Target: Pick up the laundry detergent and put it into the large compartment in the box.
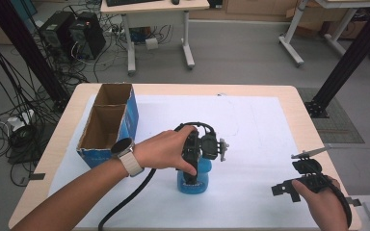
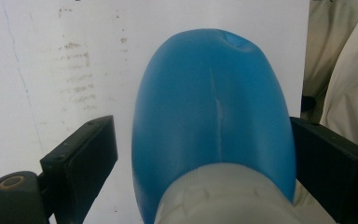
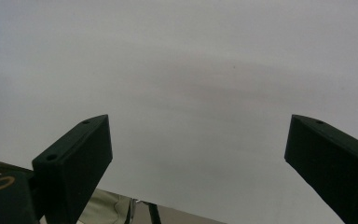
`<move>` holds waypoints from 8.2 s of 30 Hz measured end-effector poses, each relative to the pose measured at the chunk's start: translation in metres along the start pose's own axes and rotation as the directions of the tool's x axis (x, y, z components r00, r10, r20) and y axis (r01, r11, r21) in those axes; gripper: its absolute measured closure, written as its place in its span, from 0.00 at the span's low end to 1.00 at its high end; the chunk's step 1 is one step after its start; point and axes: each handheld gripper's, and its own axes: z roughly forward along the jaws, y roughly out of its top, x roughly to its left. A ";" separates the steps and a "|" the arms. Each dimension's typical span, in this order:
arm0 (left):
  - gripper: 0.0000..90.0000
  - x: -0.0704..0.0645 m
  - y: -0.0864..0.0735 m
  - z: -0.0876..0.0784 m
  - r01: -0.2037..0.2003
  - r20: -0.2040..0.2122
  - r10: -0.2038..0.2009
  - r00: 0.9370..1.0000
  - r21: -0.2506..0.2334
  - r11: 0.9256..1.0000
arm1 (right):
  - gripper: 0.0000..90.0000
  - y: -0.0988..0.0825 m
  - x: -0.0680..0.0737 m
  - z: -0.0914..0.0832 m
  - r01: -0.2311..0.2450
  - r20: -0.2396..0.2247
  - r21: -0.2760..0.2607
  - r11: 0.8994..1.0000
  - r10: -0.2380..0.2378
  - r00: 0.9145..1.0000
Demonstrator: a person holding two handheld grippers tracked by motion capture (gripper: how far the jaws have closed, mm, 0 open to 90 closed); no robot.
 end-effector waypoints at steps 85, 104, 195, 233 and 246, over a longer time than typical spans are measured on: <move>0.42 0.021 -0.232 -0.228 0.961 -0.024 -0.974 0.224 -0.164 0.224 | 0.08 0.033 0.011 0.011 0.109 -0.038 -0.012 0.994 -0.110 0.993; 0.42 0.042 -0.244 -0.182 0.977 -0.022 -0.987 0.156 -0.146 0.158 | 0.08 0.030 0.010 0.008 0.110 -0.039 -0.023 0.994 -0.111 0.993; 0.25 0.053 -0.245 -0.036 0.969 -0.054 -0.977 0.208 -0.122 0.213 | 0.08 0.037 0.016 0.014 0.111 -0.040 0.005 0.994 -0.111 0.993; 0.05 0.027 -0.120 -0.136 0.305 -0.119 -0.314 0.942 -0.086 0.949 | 0.08 0.017 0.023 -0.006 0.087 -0.025 -0.041 0.995 -0.088 0.996; 0.06 0.022 -0.081 -0.114 0.137 -0.113 -0.138 0.984 -0.021 0.990 | 0.08 0.014 0.023 -0.006 0.078 -0.022 -0.039 0.996 -0.078 0.997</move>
